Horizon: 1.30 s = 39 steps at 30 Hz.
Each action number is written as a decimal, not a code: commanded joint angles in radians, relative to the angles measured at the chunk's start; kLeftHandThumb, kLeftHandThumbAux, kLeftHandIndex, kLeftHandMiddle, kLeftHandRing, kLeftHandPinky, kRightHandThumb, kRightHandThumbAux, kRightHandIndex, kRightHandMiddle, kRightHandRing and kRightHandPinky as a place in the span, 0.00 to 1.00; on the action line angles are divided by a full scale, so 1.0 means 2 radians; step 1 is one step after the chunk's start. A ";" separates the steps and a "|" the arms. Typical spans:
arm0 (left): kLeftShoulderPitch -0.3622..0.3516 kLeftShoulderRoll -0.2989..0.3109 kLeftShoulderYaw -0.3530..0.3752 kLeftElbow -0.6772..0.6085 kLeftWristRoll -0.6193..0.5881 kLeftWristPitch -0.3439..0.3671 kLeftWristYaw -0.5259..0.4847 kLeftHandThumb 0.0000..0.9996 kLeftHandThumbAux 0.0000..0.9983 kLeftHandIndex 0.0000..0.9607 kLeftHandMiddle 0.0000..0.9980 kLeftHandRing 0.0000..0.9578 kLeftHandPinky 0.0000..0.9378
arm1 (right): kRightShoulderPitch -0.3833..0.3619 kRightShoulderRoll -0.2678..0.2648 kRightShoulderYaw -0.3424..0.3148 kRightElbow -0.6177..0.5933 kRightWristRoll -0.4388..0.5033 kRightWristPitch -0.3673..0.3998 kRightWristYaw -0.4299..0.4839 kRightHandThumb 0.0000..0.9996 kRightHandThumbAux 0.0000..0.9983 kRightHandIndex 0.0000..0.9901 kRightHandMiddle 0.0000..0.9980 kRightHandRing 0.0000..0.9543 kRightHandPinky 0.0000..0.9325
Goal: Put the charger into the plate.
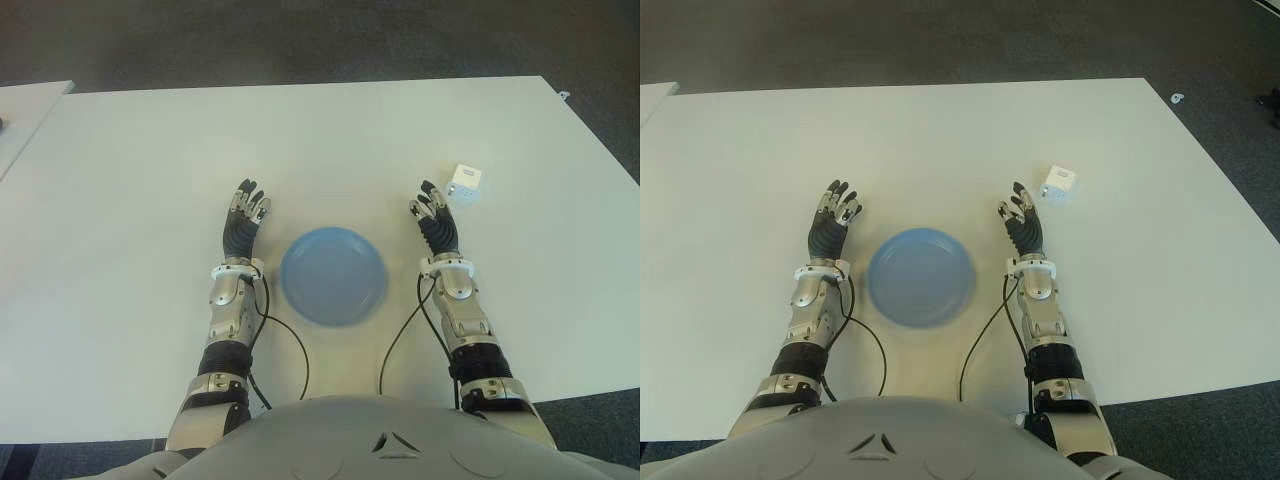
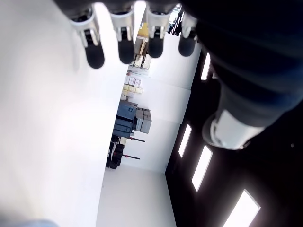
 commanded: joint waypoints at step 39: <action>0.003 -0.007 -0.005 0.014 0.004 0.010 0.009 0.26 0.66 0.00 0.08 0.12 0.18 | -0.258 -0.190 0.104 0.233 -0.261 -0.097 -0.178 0.11 0.41 0.00 0.00 0.00 0.00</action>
